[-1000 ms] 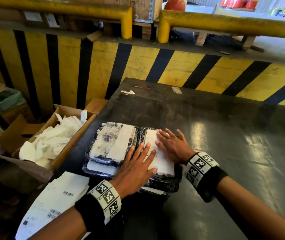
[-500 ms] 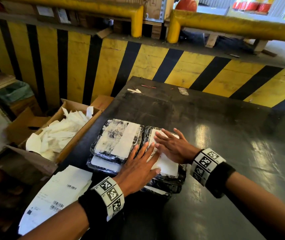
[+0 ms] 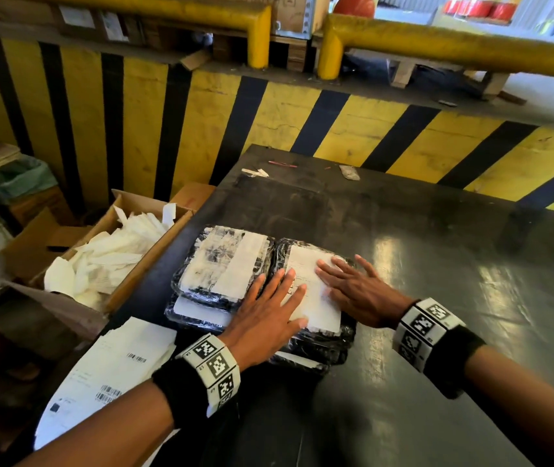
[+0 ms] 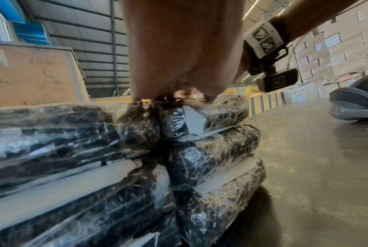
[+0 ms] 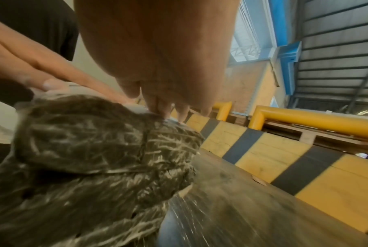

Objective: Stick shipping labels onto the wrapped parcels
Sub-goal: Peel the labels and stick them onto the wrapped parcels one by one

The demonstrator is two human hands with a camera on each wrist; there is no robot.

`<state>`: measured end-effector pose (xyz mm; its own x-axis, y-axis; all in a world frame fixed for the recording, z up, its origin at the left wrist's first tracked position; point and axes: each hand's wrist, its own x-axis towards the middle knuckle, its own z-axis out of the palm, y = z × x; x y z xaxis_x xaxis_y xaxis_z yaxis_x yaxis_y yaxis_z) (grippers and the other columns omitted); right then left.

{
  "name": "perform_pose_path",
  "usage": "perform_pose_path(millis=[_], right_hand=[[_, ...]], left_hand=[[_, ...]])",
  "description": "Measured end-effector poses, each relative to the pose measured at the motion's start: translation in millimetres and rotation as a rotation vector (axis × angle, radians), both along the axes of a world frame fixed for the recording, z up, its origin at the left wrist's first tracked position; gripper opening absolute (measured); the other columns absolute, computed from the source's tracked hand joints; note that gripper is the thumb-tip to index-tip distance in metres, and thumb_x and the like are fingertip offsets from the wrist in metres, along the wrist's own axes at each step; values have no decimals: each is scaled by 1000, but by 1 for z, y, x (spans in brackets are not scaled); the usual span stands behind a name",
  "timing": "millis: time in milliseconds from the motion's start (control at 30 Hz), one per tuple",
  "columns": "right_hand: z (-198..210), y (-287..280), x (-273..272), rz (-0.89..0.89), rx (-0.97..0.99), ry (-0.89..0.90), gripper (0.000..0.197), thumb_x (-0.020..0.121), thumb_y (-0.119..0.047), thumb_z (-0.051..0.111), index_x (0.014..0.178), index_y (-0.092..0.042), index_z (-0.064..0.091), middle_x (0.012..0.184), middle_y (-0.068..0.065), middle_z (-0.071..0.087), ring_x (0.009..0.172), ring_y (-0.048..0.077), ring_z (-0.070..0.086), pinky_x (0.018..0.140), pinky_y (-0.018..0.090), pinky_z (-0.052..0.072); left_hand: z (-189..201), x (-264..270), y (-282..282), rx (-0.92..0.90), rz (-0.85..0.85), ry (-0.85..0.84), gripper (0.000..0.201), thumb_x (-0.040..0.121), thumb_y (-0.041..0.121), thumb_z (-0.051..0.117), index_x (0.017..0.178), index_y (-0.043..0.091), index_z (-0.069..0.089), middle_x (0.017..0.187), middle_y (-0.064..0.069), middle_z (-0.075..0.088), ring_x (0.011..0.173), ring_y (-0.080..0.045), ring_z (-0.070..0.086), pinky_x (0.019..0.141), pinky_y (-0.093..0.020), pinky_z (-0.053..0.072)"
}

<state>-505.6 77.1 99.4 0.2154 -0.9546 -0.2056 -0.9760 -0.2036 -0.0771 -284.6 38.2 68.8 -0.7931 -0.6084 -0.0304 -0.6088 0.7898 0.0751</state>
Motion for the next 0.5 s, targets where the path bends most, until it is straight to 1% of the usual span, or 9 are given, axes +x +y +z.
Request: perform_pose_path(millis=[33,100,167,267,333,400,467,500], right_hand=[[-1,9,-5,-34,-2,-8,62,90,-43,5,149,-25,13,158,-9,7,146,12,-3,114,44,-14],[1,18,-7,-103,-9,5,63,89,-42,4,149,-24,15,158,-8,9,146,12,-4,113,43,-16],[2,18,6,-143,-33,44,66,88,-42,3,149,-21,18,158,-5,13,146,15,-3,113,45,-15],[-6,21,33,-145,-106,38,69,88,-47,-1,149,-20,14,159,-2,12,147,19,-2,113,46,-14],[-14,32,38,-126,-134,16,74,84,-52,-8,150,-22,12,159,-4,7,146,18,-4,111,43,-17],[-20,49,31,-135,-138,-9,79,81,-58,-11,149,-25,11,158,-10,3,146,15,-7,110,43,-20],[-22,62,21,-159,-153,-7,90,75,-67,-21,149,-27,11,157,-13,3,145,13,-10,110,42,-23],[-22,65,19,-170,-162,0,94,73,-68,-24,149,-26,13,157,-12,5,144,12,-11,110,42,-23]], left_hand=[[0,0,0,-1,2,1,66,93,56,8,150,24,0,158,-6,-11,145,-19,-15,114,-40,-14],[-1,0,0,-19,-8,-1,72,87,58,-1,150,24,1,159,-6,-10,145,-20,-14,113,-40,-15],[-2,-1,-1,-13,-14,3,79,80,59,-9,150,23,2,159,-7,-9,145,-20,-13,112,-39,-15],[-2,-1,-2,-12,-13,-4,81,79,59,-10,150,22,2,159,-7,-9,146,-20,-13,114,-39,-13],[-3,0,-2,-3,-13,-12,80,81,60,-8,150,22,1,158,-6,-11,145,-20,-13,114,-39,-13],[-4,1,-2,-4,-17,-8,82,79,61,-9,150,23,2,159,-5,-10,145,-19,-13,113,-40,-14],[-4,1,-1,-15,-19,-10,84,78,62,-10,150,23,4,159,-4,-9,146,-18,-12,113,-40,-13],[-5,0,-1,-17,-15,-12,85,77,62,-10,150,23,5,159,-4,-8,146,-18,-11,114,-41,-12]])
